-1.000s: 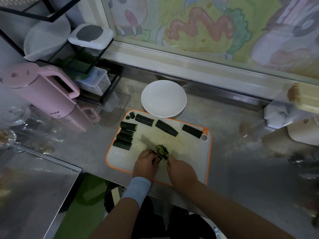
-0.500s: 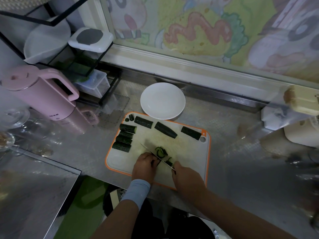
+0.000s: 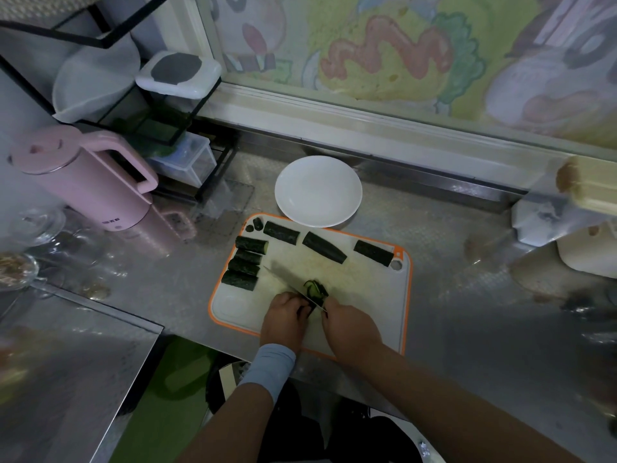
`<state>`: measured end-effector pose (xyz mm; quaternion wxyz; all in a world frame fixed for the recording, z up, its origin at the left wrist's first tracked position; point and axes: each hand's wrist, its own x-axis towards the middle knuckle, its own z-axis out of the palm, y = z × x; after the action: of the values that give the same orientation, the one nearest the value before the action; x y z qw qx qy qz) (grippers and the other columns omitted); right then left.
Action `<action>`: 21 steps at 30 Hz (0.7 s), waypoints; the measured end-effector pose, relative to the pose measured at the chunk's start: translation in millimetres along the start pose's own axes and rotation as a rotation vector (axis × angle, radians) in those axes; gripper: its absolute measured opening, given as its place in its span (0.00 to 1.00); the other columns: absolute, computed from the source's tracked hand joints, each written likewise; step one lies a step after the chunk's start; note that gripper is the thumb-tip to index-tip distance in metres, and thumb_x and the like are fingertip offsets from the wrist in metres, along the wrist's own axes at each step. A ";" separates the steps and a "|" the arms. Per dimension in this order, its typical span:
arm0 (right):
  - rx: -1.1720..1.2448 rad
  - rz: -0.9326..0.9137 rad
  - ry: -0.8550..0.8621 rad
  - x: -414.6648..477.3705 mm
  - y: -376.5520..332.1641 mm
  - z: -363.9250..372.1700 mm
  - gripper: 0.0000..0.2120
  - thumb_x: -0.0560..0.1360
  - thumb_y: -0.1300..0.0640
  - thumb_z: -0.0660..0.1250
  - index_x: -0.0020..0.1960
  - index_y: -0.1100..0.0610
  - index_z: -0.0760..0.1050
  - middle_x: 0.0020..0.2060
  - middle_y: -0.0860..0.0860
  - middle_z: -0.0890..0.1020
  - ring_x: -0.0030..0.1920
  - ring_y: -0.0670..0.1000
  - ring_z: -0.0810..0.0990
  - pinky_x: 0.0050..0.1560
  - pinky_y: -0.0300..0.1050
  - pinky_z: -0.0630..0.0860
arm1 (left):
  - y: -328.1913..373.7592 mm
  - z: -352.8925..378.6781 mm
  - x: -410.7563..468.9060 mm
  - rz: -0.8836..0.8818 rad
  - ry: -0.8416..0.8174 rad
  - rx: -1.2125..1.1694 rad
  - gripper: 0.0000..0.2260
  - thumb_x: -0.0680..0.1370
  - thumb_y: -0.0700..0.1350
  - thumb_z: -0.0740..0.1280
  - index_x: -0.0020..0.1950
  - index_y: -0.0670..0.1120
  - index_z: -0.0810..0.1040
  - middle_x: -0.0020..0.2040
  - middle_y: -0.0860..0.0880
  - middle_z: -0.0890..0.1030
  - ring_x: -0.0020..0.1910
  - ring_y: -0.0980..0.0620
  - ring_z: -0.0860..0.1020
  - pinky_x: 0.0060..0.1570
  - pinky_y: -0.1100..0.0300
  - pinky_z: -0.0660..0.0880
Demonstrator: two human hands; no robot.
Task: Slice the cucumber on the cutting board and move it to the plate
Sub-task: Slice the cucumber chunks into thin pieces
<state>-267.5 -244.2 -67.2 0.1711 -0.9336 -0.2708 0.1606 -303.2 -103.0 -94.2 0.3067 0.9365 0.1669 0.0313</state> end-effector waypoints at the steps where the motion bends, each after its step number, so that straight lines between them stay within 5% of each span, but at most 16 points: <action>1: 0.009 0.002 0.020 -4.0 0.1 -1.2 0.14 0.82 0.53 0.53 0.61 0.60 0.70 0.41 0.56 0.80 0.38 0.56 0.79 0.34 0.46 0.66 | 0.5 -0.8 0.0 -0.013 -0.006 -0.001 0.04 0.72 0.42 0.71 0.43 0.42 0.84 0.43 0.44 0.81 0.46 0.45 0.77 0.43 0.56 0.75; 10: -0.002 0.051 -0.007 -28.2 7.4 -9.6 0.13 0.83 0.49 0.51 0.59 0.56 0.68 0.40 0.54 0.79 0.38 0.55 0.78 0.34 0.47 0.65 | -3.9 -0.4 0.2 -0.024 -0.025 -0.010 0.04 0.73 0.43 0.71 0.44 0.43 0.84 0.46 0.46 0.80 0.46 0.47 0.77 0.46 0.62 0.70; 21: -0.003 0.005 -0.055 -0.3 3.0 -1.0 0.14 0.83 0.55 0.52 0.62 0.61 0.69 0.44 0.58 0.80 0.41 0.59 0.79 0.35 0.47 0.66 | -5.6 1.5 1.3 -0.035 -0.033 -0.029 0.04 0.73 0.44 0.71 0.42 0.43 0.83 0.43 0.45 0.79 0.46 0.47 0.76 0.43 0.59 0.73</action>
<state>-265.9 -247.0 -67.5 0.1617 -0.9299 -0.2731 0.1860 -303.5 -99.2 -98.7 0.3232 0.9294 0.1779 0.0130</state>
